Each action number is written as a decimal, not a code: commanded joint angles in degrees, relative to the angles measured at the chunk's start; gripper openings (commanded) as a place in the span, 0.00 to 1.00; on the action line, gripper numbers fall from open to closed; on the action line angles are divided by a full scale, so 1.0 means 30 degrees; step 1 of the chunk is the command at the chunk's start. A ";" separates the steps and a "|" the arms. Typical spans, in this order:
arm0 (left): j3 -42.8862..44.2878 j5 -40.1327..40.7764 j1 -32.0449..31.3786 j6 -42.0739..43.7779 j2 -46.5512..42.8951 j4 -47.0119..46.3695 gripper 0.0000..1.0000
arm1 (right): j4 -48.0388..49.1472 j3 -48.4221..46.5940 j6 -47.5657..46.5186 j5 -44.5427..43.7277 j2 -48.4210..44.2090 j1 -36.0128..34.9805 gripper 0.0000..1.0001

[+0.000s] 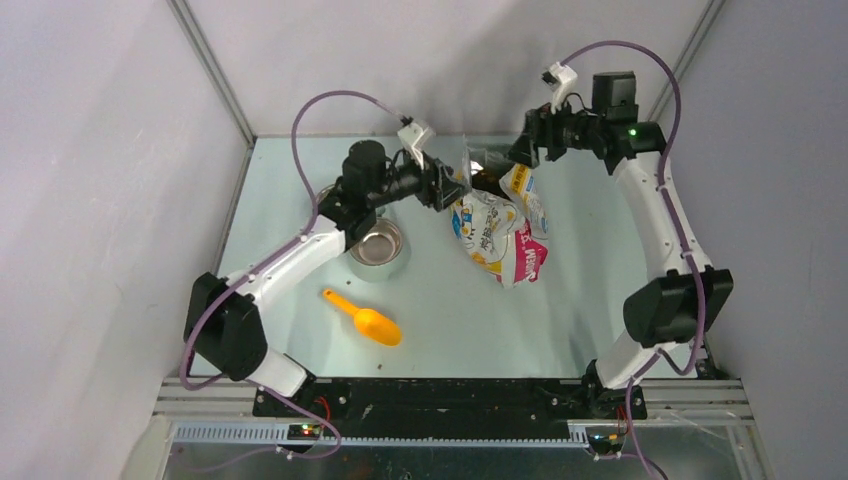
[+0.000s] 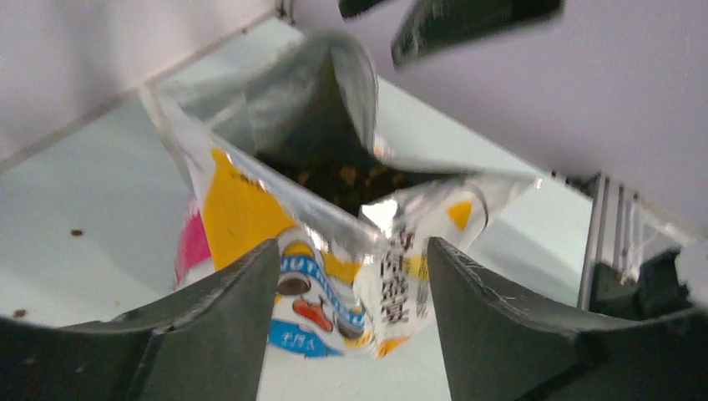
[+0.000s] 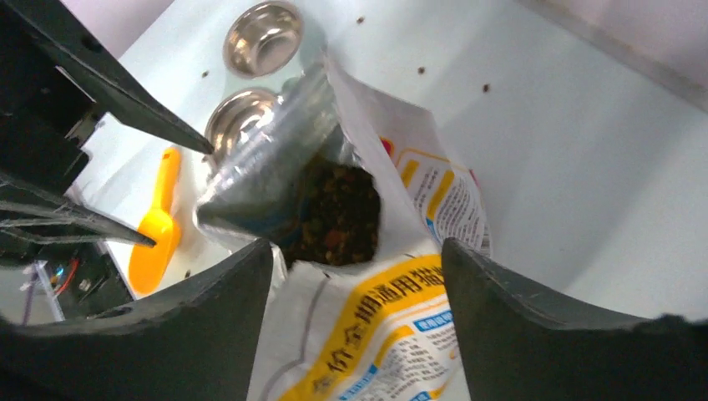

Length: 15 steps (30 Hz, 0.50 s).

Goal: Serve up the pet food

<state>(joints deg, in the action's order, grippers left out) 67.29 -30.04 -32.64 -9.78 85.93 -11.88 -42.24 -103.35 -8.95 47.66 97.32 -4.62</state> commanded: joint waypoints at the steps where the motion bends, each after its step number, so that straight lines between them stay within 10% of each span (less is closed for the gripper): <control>1: 0.3156 0.2449 0.0059 -0.2049 -0.0868 0.1669 0.74 | 0.0924 -0.1031 0.2980 -0.7684 -0.1828 -0.2585 0.85; 8: 0.8498 0.8320 -0.0321 -0.5632 0.1744 0.6759 0.74 | -0.0113 -0.1201 0.3111 -1.7146 -0.1063 -0.5714 1.00; 15: 0.9566 0.9537 -0.1029 -0.7039 0.3467 0.7926 0.63 | -0.1722 -0.0725 0.2611 -1.9502 -0.0743 -0.6721 0.98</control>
<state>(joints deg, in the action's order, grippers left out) 94.72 -5.13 -34.26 -26.20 92.99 7.38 -44.14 -105.58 -0.89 -2.11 94.43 -24.14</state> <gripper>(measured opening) 0.652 0.994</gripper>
